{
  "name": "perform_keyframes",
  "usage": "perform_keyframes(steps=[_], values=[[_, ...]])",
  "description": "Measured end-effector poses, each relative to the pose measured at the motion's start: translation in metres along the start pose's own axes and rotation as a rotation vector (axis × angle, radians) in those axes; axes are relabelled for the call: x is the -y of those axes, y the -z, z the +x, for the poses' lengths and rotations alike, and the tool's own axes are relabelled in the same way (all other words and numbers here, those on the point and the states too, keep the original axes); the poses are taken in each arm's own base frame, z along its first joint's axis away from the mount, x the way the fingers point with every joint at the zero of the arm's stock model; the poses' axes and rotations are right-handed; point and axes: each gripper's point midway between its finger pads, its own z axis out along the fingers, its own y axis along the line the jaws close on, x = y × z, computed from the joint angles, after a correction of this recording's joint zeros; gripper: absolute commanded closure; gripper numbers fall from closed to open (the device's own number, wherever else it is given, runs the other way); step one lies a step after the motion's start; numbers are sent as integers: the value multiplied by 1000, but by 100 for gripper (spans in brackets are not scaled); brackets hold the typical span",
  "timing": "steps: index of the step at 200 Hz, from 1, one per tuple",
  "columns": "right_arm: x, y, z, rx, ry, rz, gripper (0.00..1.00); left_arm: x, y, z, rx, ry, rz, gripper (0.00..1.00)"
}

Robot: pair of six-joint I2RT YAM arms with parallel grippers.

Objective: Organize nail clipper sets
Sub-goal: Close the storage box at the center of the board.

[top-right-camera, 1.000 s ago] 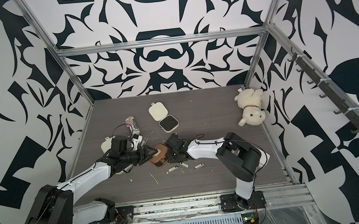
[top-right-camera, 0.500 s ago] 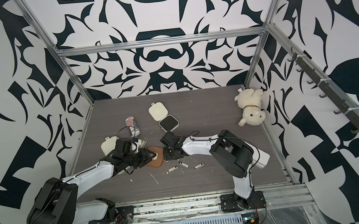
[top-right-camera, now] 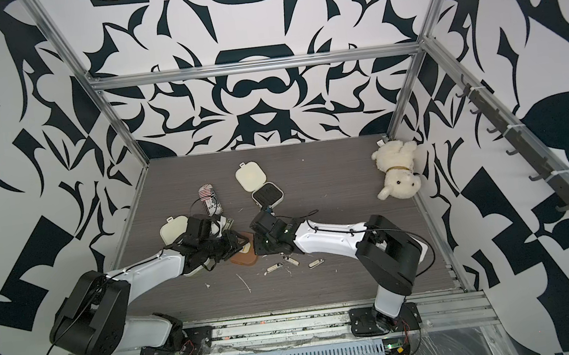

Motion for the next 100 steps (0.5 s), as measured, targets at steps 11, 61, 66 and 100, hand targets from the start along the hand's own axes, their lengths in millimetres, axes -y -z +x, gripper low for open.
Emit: perform_keyframes(steps=[11,61,66,100], values=[[2,-7,4,-14,-8,7,79,0,0,0,1,0,0,54],[9,-23,11,-37,-41,30,78,0,0,-1,5,-1,-4,54],[9,-23,11,-37,-42,28,78,0,0,-1,6,-1,-4,54],[7,-25,8,-30,-50,17,78,-1,2,-3,19,-3,-13,54]])
